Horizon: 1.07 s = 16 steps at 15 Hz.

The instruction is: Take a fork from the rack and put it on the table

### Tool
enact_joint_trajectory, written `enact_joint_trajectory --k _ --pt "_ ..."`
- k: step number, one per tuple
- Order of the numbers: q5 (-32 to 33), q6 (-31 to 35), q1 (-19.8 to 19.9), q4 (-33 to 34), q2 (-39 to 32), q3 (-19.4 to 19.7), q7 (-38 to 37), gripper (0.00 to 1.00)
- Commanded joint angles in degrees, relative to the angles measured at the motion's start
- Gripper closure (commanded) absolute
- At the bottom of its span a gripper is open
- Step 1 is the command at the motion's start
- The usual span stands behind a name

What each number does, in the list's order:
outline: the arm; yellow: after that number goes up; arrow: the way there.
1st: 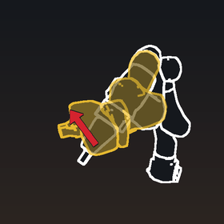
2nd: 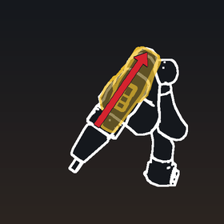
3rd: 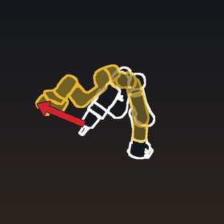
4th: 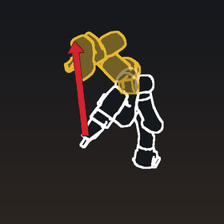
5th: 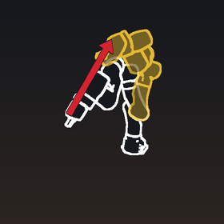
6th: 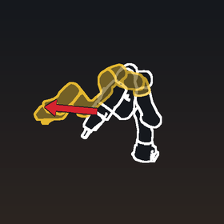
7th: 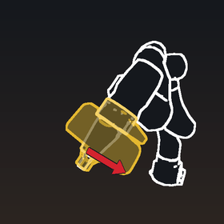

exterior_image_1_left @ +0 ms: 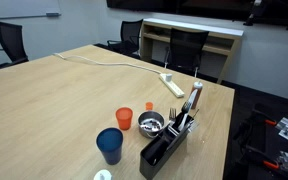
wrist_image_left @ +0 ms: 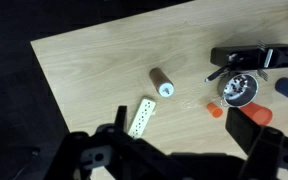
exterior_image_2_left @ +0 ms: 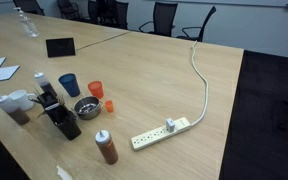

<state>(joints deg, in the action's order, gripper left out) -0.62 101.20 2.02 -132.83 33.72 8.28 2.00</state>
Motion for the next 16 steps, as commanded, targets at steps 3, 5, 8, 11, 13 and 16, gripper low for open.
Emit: enact_joint_trajectory --k 3,5,8,11,13,16 --pt "-0.5 -0.08 1.1 0.11 -0.12 -0.84 0.5 0.0" --pt "-0.5 -0.08 1.11 0.11 -0.12 -0.84 0.49 0.0" --pt "-0.46 0.18 -0.22 0.79 -3.1 -1.9 1.56 0.0" --pt "-1.53 1.68 -3.09 1.25 -7.93 -4.22 2.85 0.0" --pt "-3.39 5.33 -5.29 0.78 -11.33 -5.98 2.96 0.0" --pt "-6.73 12.27 -7.94 0.89 -17.03 -8.89 2.27 0.0"
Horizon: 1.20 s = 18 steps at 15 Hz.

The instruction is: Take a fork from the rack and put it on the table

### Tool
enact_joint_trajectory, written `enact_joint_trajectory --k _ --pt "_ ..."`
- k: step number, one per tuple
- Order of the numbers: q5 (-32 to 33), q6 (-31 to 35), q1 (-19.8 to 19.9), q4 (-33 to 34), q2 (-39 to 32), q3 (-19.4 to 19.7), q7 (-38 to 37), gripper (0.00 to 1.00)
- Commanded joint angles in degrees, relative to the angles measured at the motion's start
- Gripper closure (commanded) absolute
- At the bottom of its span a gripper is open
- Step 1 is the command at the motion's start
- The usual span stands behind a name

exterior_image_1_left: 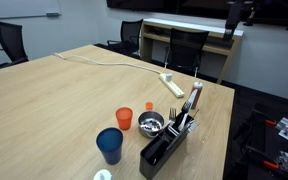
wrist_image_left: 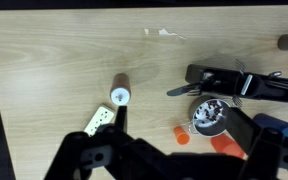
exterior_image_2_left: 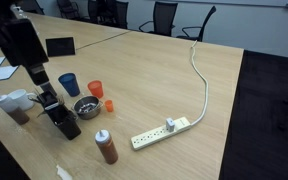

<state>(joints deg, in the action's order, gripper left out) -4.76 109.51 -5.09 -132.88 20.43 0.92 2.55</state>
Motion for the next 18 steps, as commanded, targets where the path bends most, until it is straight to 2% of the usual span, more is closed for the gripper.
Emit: enact_joint_trajectory --k 1,2,4,10,11,16,18 --pt "-3.08 6.05 -1.5 1.03 -5.45 -2.45 1.68 0.0" --pt "-1.85 4.15 -0.72 0.13 -3.64 -2.55 0.18 0.0" --pt "-2.02 6.18 -1.35 0.45 -5.9 -3.33 0.16 0.0" --pt "-2.03 6.19 -1.17 0.82 -5.62 -3.03 0.22 0.0" --pt "-3.54 7.4 -1.53 0.66 -6.27 -2.81 1.26 0.0" --pt "-9.91 14.29 -3.39 1.46 -14.64 -4.24 4.18 0.0" --pt "-11.52 14.84 -3.78 3.2 -19.72 -5.33 5.46 0.0"
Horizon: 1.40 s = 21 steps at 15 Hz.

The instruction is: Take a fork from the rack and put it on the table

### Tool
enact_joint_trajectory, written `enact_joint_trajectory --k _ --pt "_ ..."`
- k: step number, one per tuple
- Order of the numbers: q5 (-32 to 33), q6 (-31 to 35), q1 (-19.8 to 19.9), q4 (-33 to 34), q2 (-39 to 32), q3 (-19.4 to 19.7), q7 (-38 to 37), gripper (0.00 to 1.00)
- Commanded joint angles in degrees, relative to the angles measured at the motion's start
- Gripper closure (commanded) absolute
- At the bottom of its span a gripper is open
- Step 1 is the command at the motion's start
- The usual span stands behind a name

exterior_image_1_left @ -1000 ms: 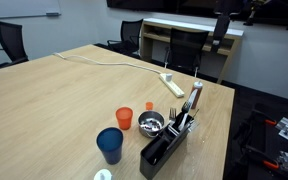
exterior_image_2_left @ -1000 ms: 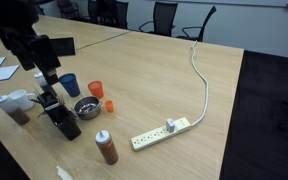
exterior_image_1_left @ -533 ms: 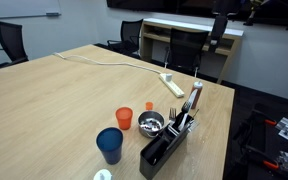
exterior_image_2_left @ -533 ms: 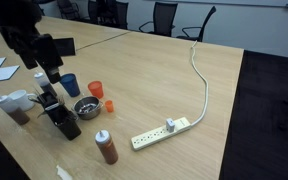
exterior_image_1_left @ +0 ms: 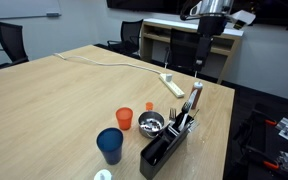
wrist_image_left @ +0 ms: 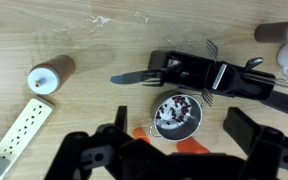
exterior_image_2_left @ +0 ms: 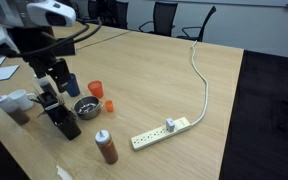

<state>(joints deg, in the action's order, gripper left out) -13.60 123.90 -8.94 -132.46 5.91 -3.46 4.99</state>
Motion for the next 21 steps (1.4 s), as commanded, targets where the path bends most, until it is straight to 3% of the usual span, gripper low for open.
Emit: enact_joint_trajectory --k 1,7,21 --pt "-3.14 0.91 0.03 3.57 -7.32 -1.47 4.04 0.0" --pt "-2.43 -0.65 0.2 10.18 -16.1 -4.83 6.22 0.0" --pt "2.26 -1.61 -0.79 14.88 -25.4 -8.47 7.93 0.0"
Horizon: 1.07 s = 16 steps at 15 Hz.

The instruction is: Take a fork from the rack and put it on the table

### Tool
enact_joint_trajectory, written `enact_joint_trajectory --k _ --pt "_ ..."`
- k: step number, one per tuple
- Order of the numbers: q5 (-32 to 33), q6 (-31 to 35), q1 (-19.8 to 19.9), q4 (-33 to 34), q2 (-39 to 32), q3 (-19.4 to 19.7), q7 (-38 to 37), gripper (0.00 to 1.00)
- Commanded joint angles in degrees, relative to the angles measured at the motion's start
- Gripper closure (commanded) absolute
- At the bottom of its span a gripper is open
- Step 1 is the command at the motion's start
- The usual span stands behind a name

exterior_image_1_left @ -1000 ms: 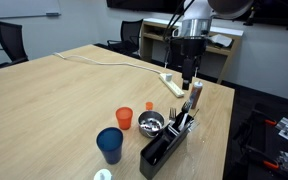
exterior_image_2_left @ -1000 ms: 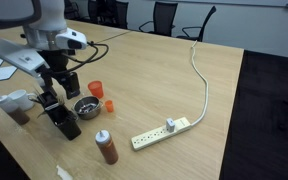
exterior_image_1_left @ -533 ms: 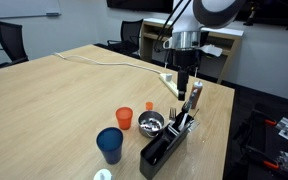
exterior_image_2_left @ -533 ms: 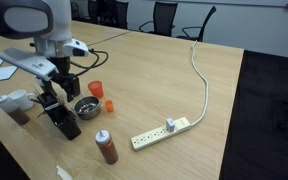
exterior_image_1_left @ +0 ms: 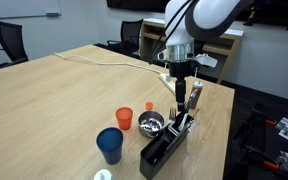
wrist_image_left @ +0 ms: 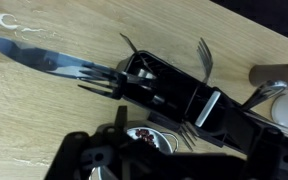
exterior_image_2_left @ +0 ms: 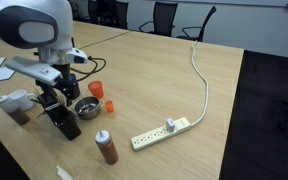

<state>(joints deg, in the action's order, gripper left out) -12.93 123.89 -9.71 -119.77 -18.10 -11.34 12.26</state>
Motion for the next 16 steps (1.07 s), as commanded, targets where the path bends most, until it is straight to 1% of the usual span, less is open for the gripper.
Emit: enact_joint_trajectory --k 1,10,15,16 --pt "1.99 -1.38 -0.16 2.59 -1.89 -0.72 0.53 0.0" --pt "4.52 -0.18 -1.13 6.31 -7.46 -1.12 -0.11 0.0" --pt "5.06 -0.32 -1.59 7.83 -9.38 -1.49 -0.22 0.01" --pt "4.96 -0.26 -1.58 7.96 -9.6 -1.56 -0.15 0.13"
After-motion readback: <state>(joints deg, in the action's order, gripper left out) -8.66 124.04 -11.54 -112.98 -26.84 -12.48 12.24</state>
